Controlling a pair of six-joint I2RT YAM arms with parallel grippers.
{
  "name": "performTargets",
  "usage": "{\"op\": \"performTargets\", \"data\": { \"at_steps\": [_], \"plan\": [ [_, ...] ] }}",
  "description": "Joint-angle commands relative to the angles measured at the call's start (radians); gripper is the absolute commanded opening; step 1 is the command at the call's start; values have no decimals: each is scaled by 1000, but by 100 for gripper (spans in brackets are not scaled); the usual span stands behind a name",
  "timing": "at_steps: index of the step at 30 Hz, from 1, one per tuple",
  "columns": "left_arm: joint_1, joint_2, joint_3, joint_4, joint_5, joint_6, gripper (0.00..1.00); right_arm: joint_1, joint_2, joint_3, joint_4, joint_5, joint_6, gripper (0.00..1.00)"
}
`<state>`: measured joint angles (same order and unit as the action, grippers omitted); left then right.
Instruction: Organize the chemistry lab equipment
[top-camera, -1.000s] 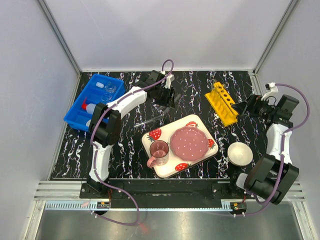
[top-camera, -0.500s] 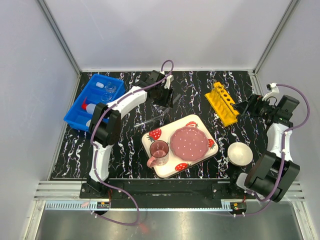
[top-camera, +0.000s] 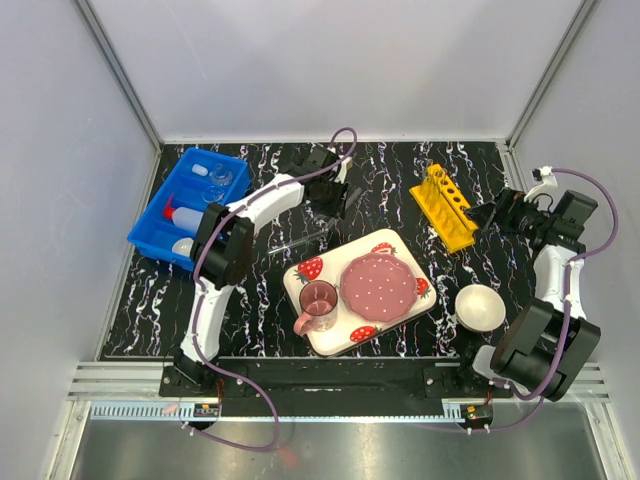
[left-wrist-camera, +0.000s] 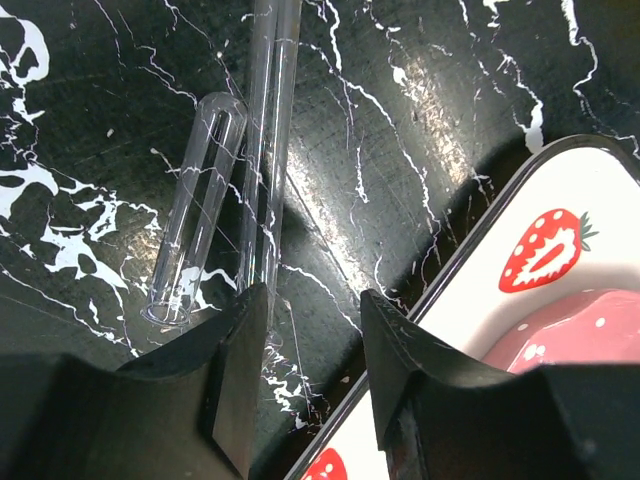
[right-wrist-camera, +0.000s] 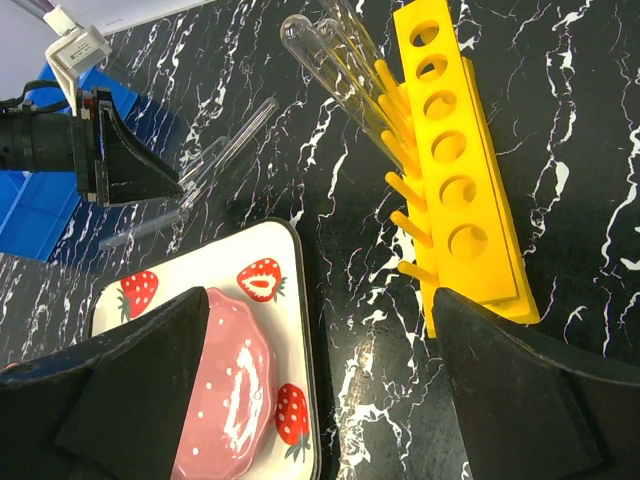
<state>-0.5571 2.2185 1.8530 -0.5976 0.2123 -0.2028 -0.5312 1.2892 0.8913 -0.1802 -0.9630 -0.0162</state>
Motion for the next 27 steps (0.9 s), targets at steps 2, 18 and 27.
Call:
{"op": "performTargets", "data": {
  "at_steps": [2, 18, 27],
  "plan": [
    [-21, 15, 63, -1, -68, 36, 44, -4, 4, 8, 33, -20, 7, 100],
    [-40, 41, 74, -5, -126, 59, 42, -4, 5, 5, 35, -23, 5, 100],
    [-43, 69, 81, -13, -155, 74, 42, -4, 7, 8, 33, -23, 4, 100]
  ]
}}
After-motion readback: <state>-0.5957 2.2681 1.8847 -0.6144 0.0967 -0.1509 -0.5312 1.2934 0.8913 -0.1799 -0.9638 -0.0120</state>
